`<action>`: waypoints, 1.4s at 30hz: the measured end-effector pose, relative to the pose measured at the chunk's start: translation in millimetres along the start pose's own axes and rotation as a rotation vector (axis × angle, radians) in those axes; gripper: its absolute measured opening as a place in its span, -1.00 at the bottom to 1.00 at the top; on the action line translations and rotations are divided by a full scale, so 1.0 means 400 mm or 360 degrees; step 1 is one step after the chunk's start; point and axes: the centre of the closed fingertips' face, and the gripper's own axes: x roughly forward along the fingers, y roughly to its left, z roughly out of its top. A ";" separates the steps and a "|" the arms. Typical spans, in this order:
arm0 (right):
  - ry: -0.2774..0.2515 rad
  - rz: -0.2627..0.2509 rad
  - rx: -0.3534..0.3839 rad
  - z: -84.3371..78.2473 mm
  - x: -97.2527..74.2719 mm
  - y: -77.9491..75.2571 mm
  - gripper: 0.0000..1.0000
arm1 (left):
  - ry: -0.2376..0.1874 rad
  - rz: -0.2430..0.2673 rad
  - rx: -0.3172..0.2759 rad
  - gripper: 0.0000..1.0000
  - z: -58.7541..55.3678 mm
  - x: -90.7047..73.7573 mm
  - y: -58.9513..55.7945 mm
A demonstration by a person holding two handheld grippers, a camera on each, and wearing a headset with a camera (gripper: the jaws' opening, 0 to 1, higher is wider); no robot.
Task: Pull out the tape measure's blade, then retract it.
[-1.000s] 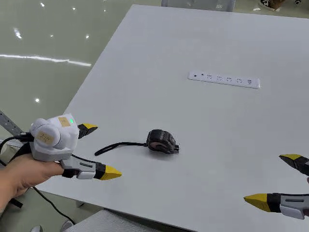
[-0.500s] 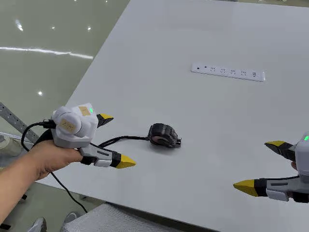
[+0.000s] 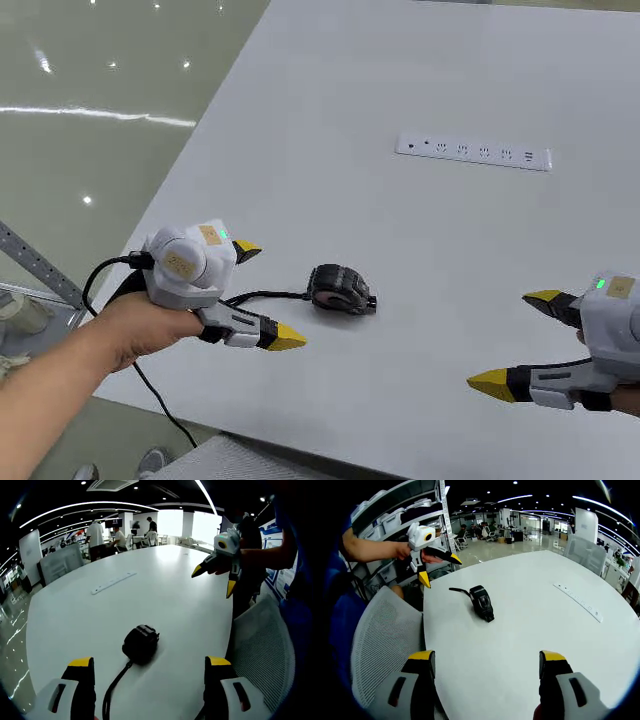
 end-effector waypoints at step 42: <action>0.0012 0.0310 -0.0293 0.059 0.252 0.023 0.26 | 0.0198 -0.0144 0.0357 0.49 0.001 0.204 0.023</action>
